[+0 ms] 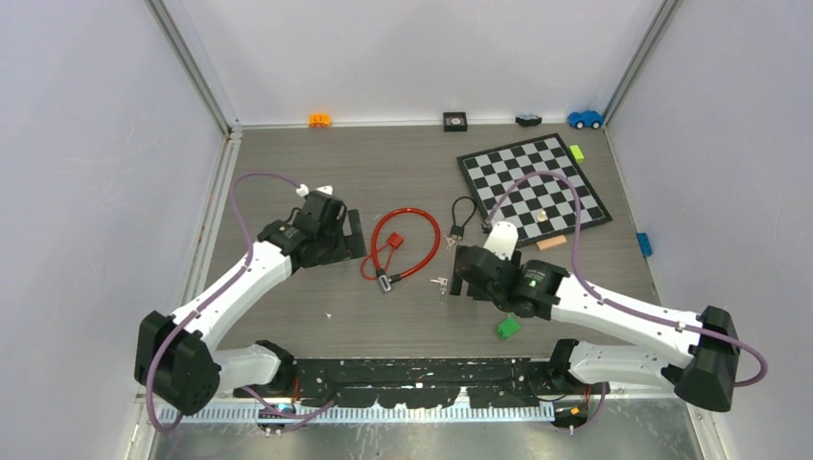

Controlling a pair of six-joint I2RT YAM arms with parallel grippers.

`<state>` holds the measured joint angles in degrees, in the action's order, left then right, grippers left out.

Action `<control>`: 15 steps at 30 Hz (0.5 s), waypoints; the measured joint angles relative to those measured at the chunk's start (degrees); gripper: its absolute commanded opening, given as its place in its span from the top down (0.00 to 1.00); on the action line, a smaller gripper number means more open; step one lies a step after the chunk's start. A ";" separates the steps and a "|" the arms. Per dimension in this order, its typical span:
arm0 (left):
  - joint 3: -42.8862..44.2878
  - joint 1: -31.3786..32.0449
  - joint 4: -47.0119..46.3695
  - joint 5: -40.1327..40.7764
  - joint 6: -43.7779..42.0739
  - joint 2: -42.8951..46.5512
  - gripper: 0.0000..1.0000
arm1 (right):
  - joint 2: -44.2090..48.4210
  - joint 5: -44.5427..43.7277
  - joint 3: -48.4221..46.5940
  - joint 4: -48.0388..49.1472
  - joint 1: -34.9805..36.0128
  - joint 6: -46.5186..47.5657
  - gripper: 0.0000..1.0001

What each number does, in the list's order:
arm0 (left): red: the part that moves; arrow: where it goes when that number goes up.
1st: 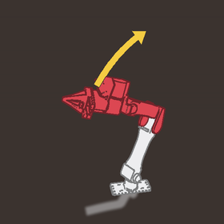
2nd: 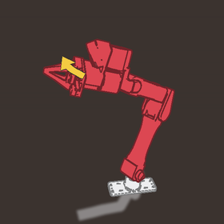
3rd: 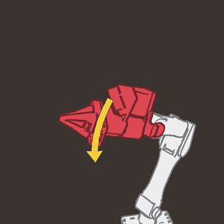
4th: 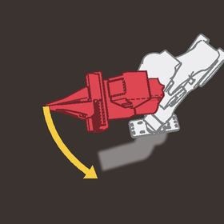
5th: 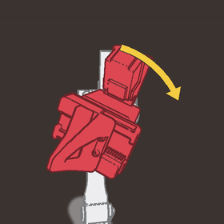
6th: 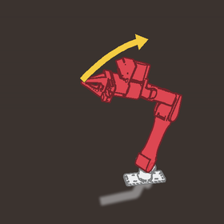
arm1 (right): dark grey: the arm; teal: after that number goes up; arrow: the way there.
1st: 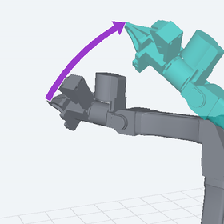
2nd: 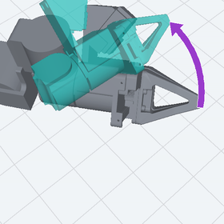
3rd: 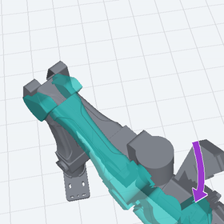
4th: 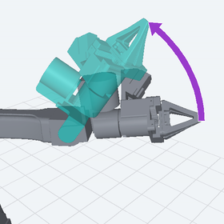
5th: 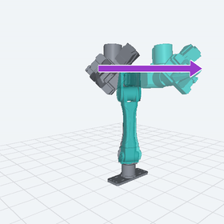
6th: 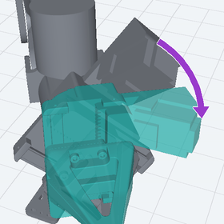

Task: Lock with the key
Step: Place the lock at the center of the board, then place the key at the center of the board.

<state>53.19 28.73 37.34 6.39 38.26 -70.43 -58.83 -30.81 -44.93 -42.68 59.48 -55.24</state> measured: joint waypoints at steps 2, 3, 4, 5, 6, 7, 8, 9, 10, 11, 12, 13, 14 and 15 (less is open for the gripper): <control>0.02 0.00 2.40 1.90 -0.02 1.66 0.00 | -3.34 0.76 -3.98 -1.97 -0.22 0.98 0.09; -0.02 0.00 3.56 2.95 -0.04 2.78 0.00 | -4.52 1.16 -5.44 -2.47 -0.35 1.36 0.08; -0.09 0.00 4.59 3.78 -0.13 4.00 0.00 | -5.90 1.70 -7.08 -3.02 -0.42 1.86 0.08; -0.09 0.00 5.55 4.61 -0.31 5.22 0.00 | -7.39 2.21 -8.39 -3.30 -0.48 2.47 0.08; -0.09 0.00 6.29 5.20 -0.57 6.16 0.00 | -8.55 2.49 -9.11 -3.45 -0.50 2.91 0.08; -0.09 0.00 7.26 6.01 -1.27 7.43 0.00 | -10.27 2.97 -9.88 -3.80 -0.63 3.43 0.08; -0.09 0.00 8.00 6.51 -1.55 8.28 0.00 | -11.63 3.45 -10.25 -4.07 -0.83 3.89 0.08; -0.09 0.00 8.87 7.23 -2.16 9.18 0.00 | -13.40 4.59 -10.80 -4.70 -1.20 4.39 0.08; -0.11 -0.02 9.77 7.89 -2.82 9.94 0.00 | -15.04 6.01 -11.21 -5.05 -1.70 5.05 0.08; -0.22 -0.02 10.62 8.66 -3.41 10.86 0.00 | -16.11 7.39 -11.41 -5.05 -2.32 5.60 0.08; -0.52 -0.02 11.26 9.31 -4.17 11.91 0.00 | -17.05 10.14 -11.47 -4.74 -3.63 6.34 0.08; -0.96 -0.02 11.76 9.90 -4.68 13.11 0.00 | -17.18 12.35 -11.47 -4.39 -5.07 7.04 0.08; -1.40 -0.02 12.15 10.29 -5.01 14.23 0.00 | -16.98 14.16 -11.47 -4.00 -6.51 7.45 0.08; -1.90 -0.02 12.61 10.67 -5.44 15.72 0.00 | -16.31 17.55 -11.43 -2.91 -8.83 7.89 0.08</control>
<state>51.29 28.71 49.95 17.06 32.82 -54.72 -75.13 -13.26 -56.36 -45.58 50.65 -47.35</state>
